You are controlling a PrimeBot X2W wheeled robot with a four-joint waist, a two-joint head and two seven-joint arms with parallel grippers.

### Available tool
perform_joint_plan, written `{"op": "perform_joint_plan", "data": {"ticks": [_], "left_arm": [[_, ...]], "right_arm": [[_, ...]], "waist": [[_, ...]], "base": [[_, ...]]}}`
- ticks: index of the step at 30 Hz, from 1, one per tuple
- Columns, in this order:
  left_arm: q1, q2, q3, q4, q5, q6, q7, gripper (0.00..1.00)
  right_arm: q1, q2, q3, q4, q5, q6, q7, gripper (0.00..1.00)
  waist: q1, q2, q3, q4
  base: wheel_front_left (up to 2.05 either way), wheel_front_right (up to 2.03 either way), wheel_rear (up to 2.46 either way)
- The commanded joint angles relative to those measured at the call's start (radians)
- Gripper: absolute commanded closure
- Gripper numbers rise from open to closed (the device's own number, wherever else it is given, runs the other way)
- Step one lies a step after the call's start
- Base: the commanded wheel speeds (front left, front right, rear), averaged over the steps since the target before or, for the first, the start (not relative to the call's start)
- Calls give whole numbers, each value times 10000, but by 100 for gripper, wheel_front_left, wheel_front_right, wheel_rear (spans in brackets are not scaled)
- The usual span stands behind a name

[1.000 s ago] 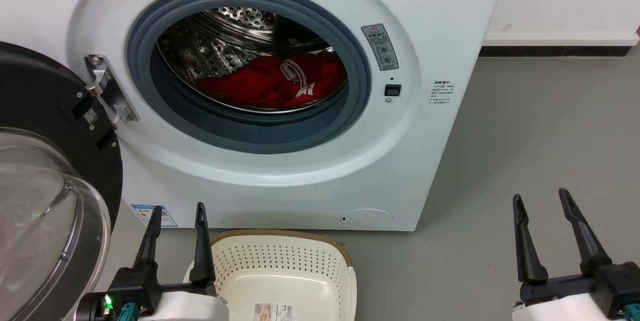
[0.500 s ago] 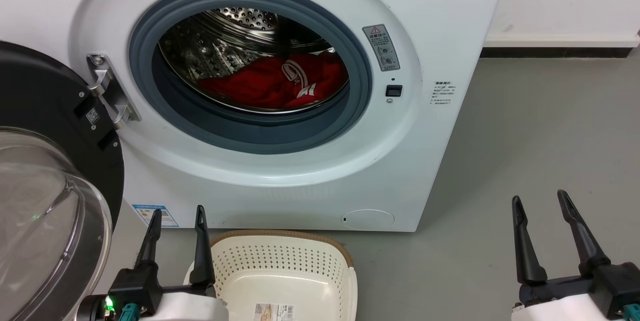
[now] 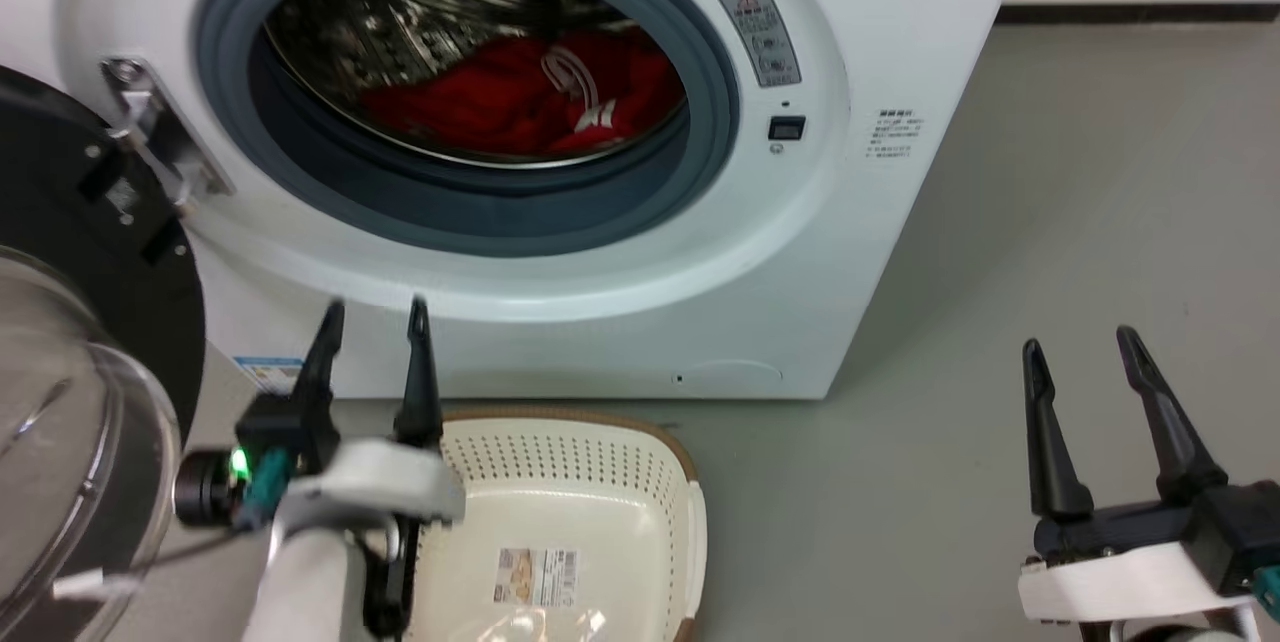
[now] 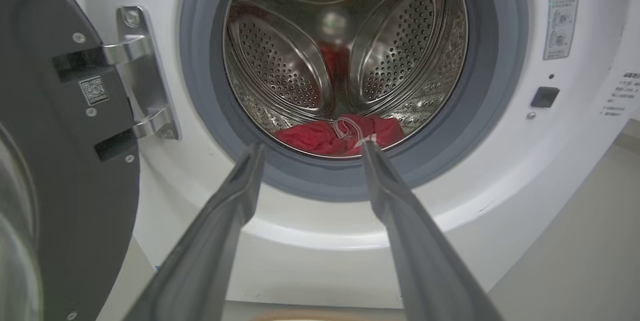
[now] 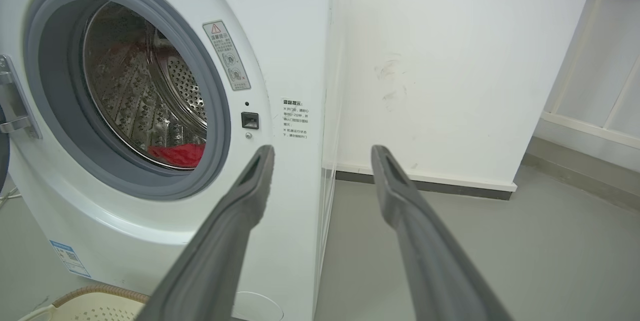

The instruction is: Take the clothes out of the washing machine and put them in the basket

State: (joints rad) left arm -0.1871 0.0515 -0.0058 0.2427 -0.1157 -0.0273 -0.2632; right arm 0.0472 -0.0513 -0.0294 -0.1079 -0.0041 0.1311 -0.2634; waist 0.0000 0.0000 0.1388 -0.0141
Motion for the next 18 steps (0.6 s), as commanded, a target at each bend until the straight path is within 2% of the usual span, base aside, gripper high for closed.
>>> {"op": "perform_joint_plan", "data": {"ticks": [1, 8, 11, 18], "left_arm": [[-441, 10, 29, 168, 51, -85, -25, 0], [-3567, 759, -178, 2342, 715, -539, -26, 0], [-5004, 1242, -268, 3267, 911, -641, -23, 0], [-7972, 1978, -603, 5397, 1200, -811, -1, 0]], "right_arm": [[-186, 17, 8, -40, 8, -5, -21, 0], [-1131, 20, 140, -153, 166, -7, -20, 0], [-1510, 21, 112, -225, 297, -7, -20, 0], [-2186, 26, -10, -336, 603, -7, -21, 0]], "waist": [[0, 0, 487, -206], [0, 0, 2111, -913], [0, 0, 2907, -1251], [0, 0, 4351, -1795]], "base": [[0, 0, 0], [0, 0, 0], [0, 0, 0], [0, 0, 0]]}}
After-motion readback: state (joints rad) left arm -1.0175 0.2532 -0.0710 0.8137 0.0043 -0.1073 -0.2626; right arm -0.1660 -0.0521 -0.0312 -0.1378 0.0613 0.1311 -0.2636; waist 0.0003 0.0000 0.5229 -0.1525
